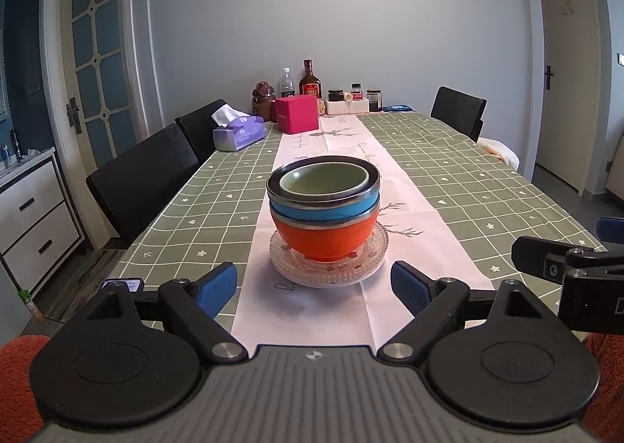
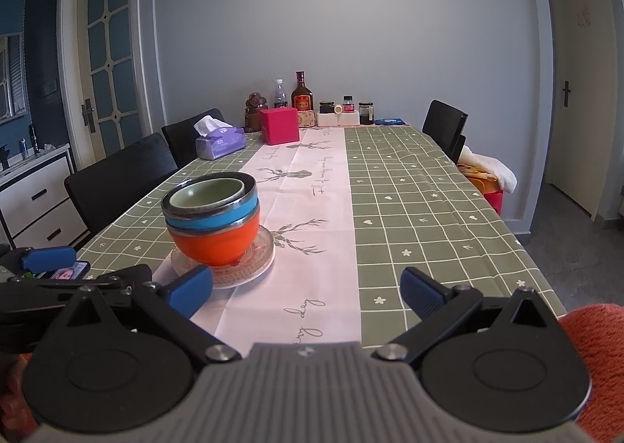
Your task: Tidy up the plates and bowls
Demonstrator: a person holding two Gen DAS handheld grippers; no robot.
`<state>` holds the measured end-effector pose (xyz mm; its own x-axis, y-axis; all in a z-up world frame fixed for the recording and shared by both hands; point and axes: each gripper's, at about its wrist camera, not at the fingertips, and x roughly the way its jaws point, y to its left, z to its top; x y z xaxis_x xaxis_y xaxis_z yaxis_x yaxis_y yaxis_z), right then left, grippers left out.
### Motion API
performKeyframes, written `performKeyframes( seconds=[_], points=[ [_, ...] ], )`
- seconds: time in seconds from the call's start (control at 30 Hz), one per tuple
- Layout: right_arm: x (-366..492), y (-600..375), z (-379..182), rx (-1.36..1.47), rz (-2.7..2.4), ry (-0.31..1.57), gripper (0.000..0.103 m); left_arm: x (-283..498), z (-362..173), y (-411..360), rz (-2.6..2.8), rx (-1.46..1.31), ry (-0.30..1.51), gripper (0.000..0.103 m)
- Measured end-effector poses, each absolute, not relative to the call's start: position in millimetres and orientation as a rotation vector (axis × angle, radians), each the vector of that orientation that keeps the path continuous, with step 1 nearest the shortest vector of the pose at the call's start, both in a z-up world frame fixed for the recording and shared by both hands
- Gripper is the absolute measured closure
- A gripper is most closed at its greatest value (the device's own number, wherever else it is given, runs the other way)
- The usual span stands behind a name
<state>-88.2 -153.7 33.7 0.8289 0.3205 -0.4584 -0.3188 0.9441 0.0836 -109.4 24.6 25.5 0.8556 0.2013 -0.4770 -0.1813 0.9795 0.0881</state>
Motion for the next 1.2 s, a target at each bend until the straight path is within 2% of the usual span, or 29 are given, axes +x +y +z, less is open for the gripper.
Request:
performKeyframes(
  seconds=[1.2],
  points=[
    [-83.6, -152.3, 29.4, -0.004, 0.353, 0.498, 0.003, -108.5, 24.5, 24.6, 0.196, 0.039, 0.505, 0.000]
  ],
)
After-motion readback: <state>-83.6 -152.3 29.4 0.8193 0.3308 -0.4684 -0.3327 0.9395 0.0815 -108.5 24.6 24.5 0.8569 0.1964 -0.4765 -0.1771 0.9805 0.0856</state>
